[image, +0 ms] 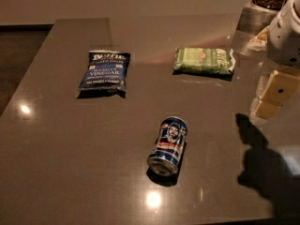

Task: Move pepsi can near blue chip bag

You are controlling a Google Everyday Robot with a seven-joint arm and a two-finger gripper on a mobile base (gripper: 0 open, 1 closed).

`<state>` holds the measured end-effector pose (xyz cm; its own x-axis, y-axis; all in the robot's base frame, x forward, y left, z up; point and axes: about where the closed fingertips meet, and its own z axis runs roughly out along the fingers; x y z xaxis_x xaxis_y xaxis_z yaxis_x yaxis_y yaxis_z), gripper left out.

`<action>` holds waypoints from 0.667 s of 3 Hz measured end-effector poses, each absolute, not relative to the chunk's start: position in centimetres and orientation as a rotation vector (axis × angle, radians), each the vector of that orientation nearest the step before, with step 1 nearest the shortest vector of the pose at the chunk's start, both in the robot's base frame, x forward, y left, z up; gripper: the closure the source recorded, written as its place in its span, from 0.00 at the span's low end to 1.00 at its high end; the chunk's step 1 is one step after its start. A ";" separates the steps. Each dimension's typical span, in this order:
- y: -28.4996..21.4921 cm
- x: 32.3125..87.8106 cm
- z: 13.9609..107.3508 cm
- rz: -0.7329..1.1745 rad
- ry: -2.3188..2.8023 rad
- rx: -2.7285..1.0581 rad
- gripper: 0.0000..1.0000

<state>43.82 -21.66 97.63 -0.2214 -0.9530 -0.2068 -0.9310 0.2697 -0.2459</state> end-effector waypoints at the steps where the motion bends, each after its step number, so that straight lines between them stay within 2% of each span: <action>1: -21.7 43.8 97.6 -0.099 2.232 -1.724 0.00; 2: -20.7 43.5 97.4 -0.105 2.287 -1.679 0.00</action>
Offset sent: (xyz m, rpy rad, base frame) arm -0.0132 0.0353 -0.0158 -0.0260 0.0795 -0.1862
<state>43.51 -20.71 97.35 -0.2707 -0.9423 -0.1971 -0.9202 0.3134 -0.2346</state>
